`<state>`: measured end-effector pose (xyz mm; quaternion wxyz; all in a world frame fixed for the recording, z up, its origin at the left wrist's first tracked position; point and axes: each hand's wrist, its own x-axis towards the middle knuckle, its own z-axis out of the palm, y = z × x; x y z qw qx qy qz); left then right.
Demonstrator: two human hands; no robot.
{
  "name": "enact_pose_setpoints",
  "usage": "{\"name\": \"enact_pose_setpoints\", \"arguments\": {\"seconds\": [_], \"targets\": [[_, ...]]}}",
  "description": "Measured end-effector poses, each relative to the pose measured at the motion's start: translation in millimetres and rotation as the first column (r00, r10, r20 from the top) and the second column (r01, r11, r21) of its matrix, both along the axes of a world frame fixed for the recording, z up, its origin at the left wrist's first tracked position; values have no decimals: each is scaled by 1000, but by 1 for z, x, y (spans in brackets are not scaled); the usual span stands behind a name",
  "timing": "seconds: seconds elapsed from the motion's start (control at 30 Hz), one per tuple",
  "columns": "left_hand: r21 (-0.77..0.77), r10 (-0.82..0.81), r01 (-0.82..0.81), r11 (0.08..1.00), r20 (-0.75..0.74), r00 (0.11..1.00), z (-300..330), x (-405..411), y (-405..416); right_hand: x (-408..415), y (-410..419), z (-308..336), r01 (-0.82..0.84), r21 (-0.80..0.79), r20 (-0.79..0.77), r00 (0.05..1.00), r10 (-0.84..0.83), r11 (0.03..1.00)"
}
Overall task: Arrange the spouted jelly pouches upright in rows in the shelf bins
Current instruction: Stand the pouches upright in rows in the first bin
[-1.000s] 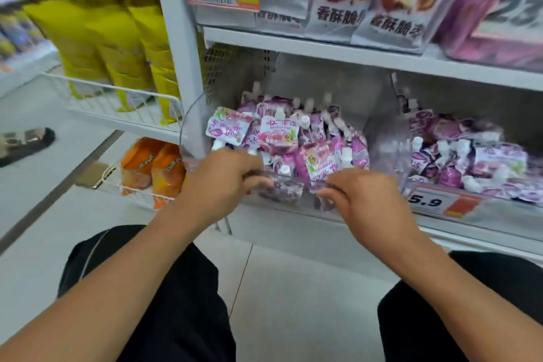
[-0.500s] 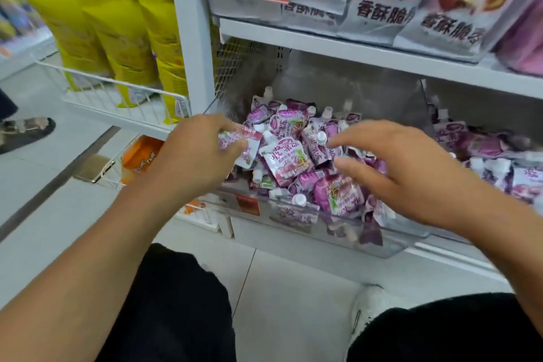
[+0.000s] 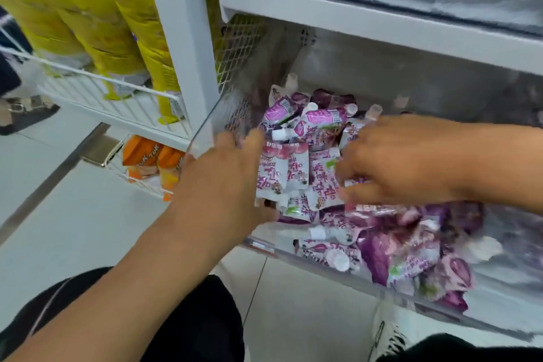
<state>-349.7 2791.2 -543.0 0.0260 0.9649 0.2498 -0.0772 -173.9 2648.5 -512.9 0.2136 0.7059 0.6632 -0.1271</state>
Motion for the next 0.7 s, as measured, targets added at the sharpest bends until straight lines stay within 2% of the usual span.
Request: {"name": "enact_pose_setpoints", "arguments": {"seconds": [0.07, 0.13, 0.17, 0.23, 0.27, 0.33, 0.4, 0.43, 0.5, 0.53, 0.6, 0.7], "targets": [[-74, -6, 0, 997, -80, 997, 0, 5, 3, 12, -22, 4, 75, -127, 96, 993, -64, 989], [-145, -28, 16, 989, -77, 997, 4, 6, 7, 12, -37, 8, 74, -134, 125, 990, -58, 988], [-161, -44, 32, 986, -72, 996, 7, 4, 8, 9, -38, 10, 43, -33, 101, 994, -40, 999], [-142, -74, 62, 988, -78, 994, 16, -1, 9, -5, -24, 14, -19, 193, -65, 997, 32, 981], [-123, -82, 73, 990, -71, 994, 22, -4, 11, -14, -11, 12, -47, 228, -165, 982, 87, 972], [-118, -92, 83, 990, -75, 993, 33, -8, 15, -23, 20, -5, -137, 191, -282, 941, 188, 972], [-125, -69, 61, 990, -61, 996, 39, -6, 17, -27, 49, -22, -224, 109, -226, 943, 244, 968], [-116, -31, 30, 993, -5, 1000, 42, -5, 17, -27, 58, -27, -241, 31, -173, 955, 242, 970], [-34, 8, -3, 999, 126, 992, 43, -3, 21, -22, 63, -35, -225, -69, -108, 970, 217, 972], [11, -14, 13, 1000, 137, 990, 44, -2, 23, -21, 62, -36, -224, -87, -101, 971, 216, 971], [43, -93, 90, 995, 62, 994, 46, -1, 23, -24, 59, -32, -249, -128, -77, 967, 241, 960], [107, -193, 217, 970, -197, 961, 40, 5, 14, -29, 46, -19, -231, -127, -36, 973, 228, 965]]}}
